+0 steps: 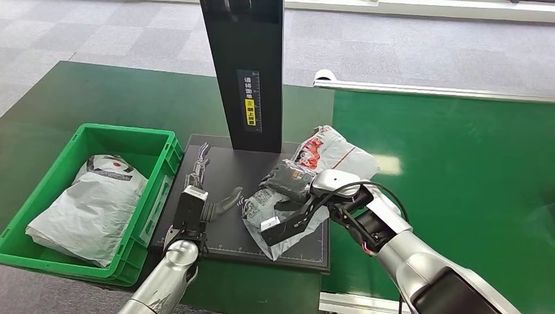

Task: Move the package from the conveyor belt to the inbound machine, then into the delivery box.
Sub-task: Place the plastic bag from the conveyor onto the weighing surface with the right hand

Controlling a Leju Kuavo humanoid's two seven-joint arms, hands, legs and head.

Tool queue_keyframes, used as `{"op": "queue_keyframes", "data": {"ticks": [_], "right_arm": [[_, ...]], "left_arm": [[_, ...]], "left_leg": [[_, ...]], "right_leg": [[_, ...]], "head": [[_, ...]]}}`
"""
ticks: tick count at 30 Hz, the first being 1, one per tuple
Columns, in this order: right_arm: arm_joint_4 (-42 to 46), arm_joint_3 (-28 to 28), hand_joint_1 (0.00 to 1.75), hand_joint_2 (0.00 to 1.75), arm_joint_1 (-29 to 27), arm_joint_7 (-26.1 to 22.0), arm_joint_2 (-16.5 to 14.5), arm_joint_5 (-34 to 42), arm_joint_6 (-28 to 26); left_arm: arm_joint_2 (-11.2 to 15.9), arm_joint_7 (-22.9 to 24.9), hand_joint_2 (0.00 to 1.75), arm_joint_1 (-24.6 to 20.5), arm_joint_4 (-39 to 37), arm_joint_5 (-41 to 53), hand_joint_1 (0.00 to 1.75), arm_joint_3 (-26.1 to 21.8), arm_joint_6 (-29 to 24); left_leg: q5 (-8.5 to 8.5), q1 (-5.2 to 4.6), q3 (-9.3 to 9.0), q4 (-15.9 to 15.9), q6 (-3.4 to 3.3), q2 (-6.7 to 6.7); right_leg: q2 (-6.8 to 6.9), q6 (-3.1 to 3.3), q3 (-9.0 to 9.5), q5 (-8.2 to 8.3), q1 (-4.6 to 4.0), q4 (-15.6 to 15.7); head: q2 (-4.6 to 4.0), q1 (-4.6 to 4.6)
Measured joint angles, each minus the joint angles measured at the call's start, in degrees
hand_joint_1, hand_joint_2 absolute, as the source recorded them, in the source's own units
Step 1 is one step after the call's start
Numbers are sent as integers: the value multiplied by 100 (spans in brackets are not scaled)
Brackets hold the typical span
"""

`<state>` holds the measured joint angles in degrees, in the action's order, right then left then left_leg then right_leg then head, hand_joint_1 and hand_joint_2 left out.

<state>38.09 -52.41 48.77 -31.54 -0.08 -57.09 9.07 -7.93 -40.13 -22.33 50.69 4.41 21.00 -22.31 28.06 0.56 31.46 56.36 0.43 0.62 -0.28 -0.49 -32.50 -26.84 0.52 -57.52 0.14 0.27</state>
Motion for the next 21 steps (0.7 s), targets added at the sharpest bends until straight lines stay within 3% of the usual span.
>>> {"op": "queue_keyframes", "data": {"ticks": [3,8,9,11,13,17,20,21], "right_arm": [[-15,-16,175,175,2,0,-1,0,0],[-25,43,151,175,-92,-201,-53,350,-202],[-8,179,138,175,-237,-361,-135,755,-426],[28,625,81,175,-697,-639,-377,1676,-949],[37,1043,45,175,-1098,-751,-574,2222,-1322],[47,1444,44,175,-1489,-808,-791,2629,-1585],[56,1609,62,175,-1629,-812,-880,2708,-1602],[68,1645,55,175,-1662,-813,-899,2749,-1617]], "left_arm": [[0,0,175,0,-1,0,0,1,-1],[-5,0,175,-4,-4,-33,0,2,31],[-13,-1,175,-11,-4,-56,0,2,49],[-39,-8,175,-70,-5,-102,0,-2,67],[-63,-13,175,-153,-16,-119,0,-2,65],[-90,-11,175,-211,-49,-143,0,4,69],[-109,-11,175,-240,-72,-145,0,11,69],[-114,-11,175,-248,-80,-146,0,16,70]], "left_leg": [[0,0,0,0,0,0],[0,3,-2,0,1,0],[2,6,-3,-1,2,-1],[4,11,0,-1,6,5],[4,11,10,-1,7,18],[4,10,10,-2,7,1],[4,9,9,-2,7,1],[4,9,9,-1,7,1]], "right_leg": [[0,0,0,0,0,0],[0,1,0,-1,-3,0],[-2,1,0,-1,-6,0],[4,2,-2,-3,-11,0],[17,3,-6,-5,-11,0],[4,3,-8,-4,-10,0],[4,3,-8,-4,-9,0],[4,3,-8,-4,-9,0]], "head": [[0,1],[-1,-1],[-1,-2],[1,5],[0,14],[-1,16],[-1,14],[-1,15]]}}
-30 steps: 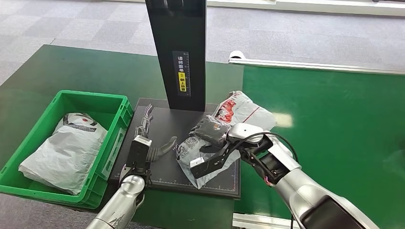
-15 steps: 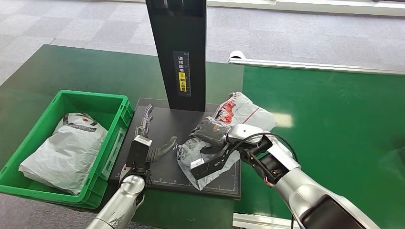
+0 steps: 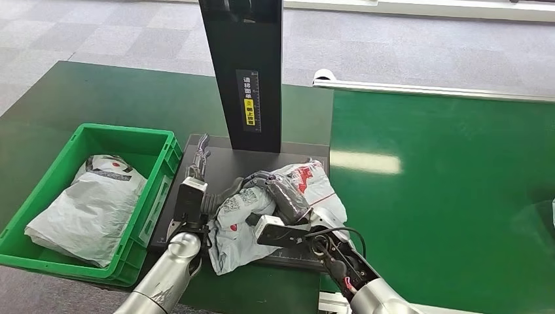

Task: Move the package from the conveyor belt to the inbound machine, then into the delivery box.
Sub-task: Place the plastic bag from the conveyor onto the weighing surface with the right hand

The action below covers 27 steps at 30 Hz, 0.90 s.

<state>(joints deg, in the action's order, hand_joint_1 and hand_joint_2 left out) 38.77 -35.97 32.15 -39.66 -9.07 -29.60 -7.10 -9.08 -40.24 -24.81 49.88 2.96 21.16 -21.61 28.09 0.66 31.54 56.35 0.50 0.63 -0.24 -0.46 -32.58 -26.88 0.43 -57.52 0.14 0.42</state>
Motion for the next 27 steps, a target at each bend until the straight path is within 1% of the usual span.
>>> {"op": "queue_keyframes", "data": {"ticks": [2,3,4,8,16,21,27], "right_arm": [[97,41,19,175,-73,-1,-11,199,-76],[169,45,6,175,-105,-2,-4,330,-136],[247,43,0,175,-128,-3,5,462,-206],[402,35,0,175,-147,-9,38,693,-446],[426,36,0,175,-144,-9,90,736,-485],[564,37,0,175,-154,-9,127,855,-673],[1004,40,0,175,-170,-9,306,1088,-847]], "left_arm": [[-7,0,175,-19,-15,-8,0,14,2],[-9,0,175,-31,-23,-14,0,20,3],[-10,0,175,-45,-33,-24,0,23,3],[-21,0,175,-91,-65,-46,0,34,4],[-33,0,175,-108,-77,-52,0,37,16],[-42,0,175,-112,-81,-53,0,37,19],[-45,0,175,-117,-104,-53,0,37,42]], "left_leg": [[0,0,0,0,0,0],[0,0,0,1,0,0],[0,0,0,1,0,0],[0,0,-1,1,0,0],[0,0,-1,1,0,0],[0,0,-1,1,0,0],[0,0,0,1,0,0]], "right_leg": [[0,0,0,0,0,0],[0,0,0,0,0,0],[0,0,-1,0,0,0],[-1,0,-1,0,0,0],[-1,0,-1,0,0,0],[-1,0,-2,0,0,0],[-1,0,-2,1,0,0]], "head": [[0,0],[1,1],[1,0],[1,1],[0,1],[1,1],[0,1]]}}
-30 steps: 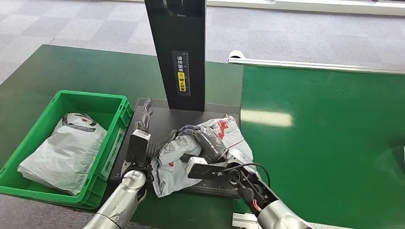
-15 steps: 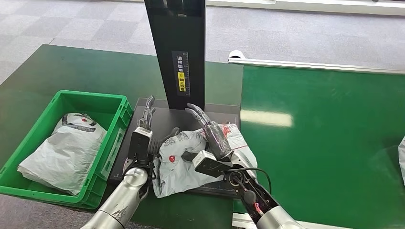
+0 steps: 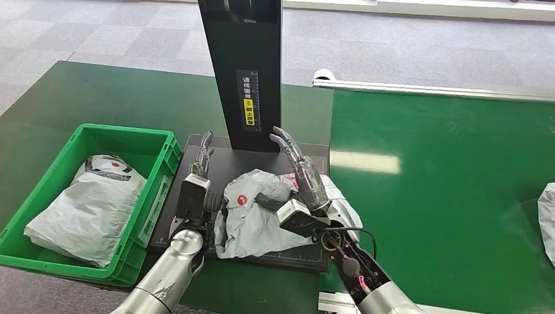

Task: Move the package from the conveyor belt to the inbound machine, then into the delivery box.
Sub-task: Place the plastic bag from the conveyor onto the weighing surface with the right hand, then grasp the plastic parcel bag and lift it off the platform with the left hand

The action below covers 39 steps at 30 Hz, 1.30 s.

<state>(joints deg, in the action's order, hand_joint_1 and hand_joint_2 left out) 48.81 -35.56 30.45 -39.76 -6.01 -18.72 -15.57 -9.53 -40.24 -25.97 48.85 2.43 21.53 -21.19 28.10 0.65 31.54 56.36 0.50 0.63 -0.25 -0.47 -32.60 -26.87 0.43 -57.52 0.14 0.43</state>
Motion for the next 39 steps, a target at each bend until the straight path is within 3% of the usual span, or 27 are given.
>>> {"op": "queue_keyframes", "data": {"ticks": [5,13,26,30,35,39], "right_arm": [[161,13,0,175,15,0,117,59,44],[308,297,0,175,55,0,264,493,551],[358,386,0,175,59,0,329,514,594],[358,435,0,175,60,78,337,610,869],[319,631,0,175,79,390,386,424,1437],[236,822,0,175,92,207,411,686,1747]], "left_arm": [[2,0,175,3,-6,-5,0,2,10],[5,0,175,21,-6,-114,0,-60,78],[4,0,175,26,-6,-113,0,-64,78],[8,0,175,39,-6,-84,0,-96,32],[-21,0,175,183,115,-198,0,-436,-138],[-48,0,175,247,408,-355,0,-860,176]], "left_leg": [[0,0,0,0,0,1],[0,0,0,0,0,1],[0,0,0,0,0,1],[0,0,1,0,0,1],[0,0,1,0,0,1],[0,0,1,0,0,1]], "right_leg": [[0,0,0,0,0,0],[0,0,1,0,0,0],[0,0,1,1,0,0],[0,0,1,1,0,0],[0,0,1,1,0,0],[1,0,1,0,0,0]], "head": [[1,1],[2,0],[1,0],[0,1],[0,0],[0,-1]]}}
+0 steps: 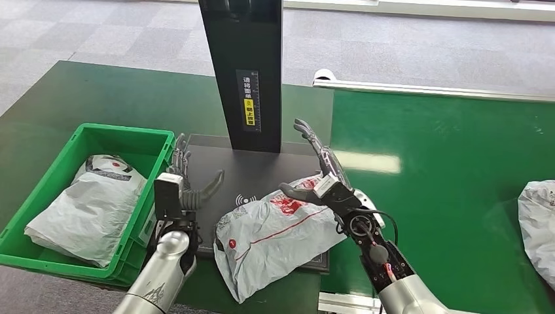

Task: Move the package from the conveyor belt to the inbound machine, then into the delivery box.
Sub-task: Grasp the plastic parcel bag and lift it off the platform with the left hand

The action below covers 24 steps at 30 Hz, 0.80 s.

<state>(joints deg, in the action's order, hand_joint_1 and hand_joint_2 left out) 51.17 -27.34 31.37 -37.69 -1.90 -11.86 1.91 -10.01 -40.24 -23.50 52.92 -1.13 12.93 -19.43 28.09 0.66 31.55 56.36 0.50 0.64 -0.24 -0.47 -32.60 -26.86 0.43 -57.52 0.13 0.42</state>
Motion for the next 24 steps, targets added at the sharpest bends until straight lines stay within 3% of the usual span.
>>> {"op": "queue_keyframes", "data": {"ticks": [5,8,15,19,24], "right_arm": [[76,377,0,175,-87,-130,39,582,155],[410,647,0,175,-351,124,181,727,80],[2075,1766,0,175,-1679,1016,567,1234,630],[2444,2224,0,175,-2326,1004,631,1070,492],[2696,2499,0,175,-2864,852,669,790,418]], "left_arm": [[-48,0,175,30,443,-287,0,-313,1494],[-85,0,175,365,1088,-259,0,-272,1977],[98,126,175,1297,2968,28,0,200,2253],[239,295,175,1527,3435,516,0,418,2225],[499,738,175,1575,3496,2145,0,832,2249]], "left_leg": [[0,-2,-2,0,0,0],[3,-5,0,1,-2,0],[20,-7,14,1,-5,15],[20,-6,10,-1,-4,12],[19,-6,1,-1,-4,7]], "right_leg": [[0,0,1,0,2,0],[0,-1,-1,-1,5,1],[12,-8,-10,-14,7,5],[11,-7,-8,-14,7,6],[8,-7,0,-14,7,5]], "head": [[1,0],[0,0],[2,1],[1,1],[2,1]]}}
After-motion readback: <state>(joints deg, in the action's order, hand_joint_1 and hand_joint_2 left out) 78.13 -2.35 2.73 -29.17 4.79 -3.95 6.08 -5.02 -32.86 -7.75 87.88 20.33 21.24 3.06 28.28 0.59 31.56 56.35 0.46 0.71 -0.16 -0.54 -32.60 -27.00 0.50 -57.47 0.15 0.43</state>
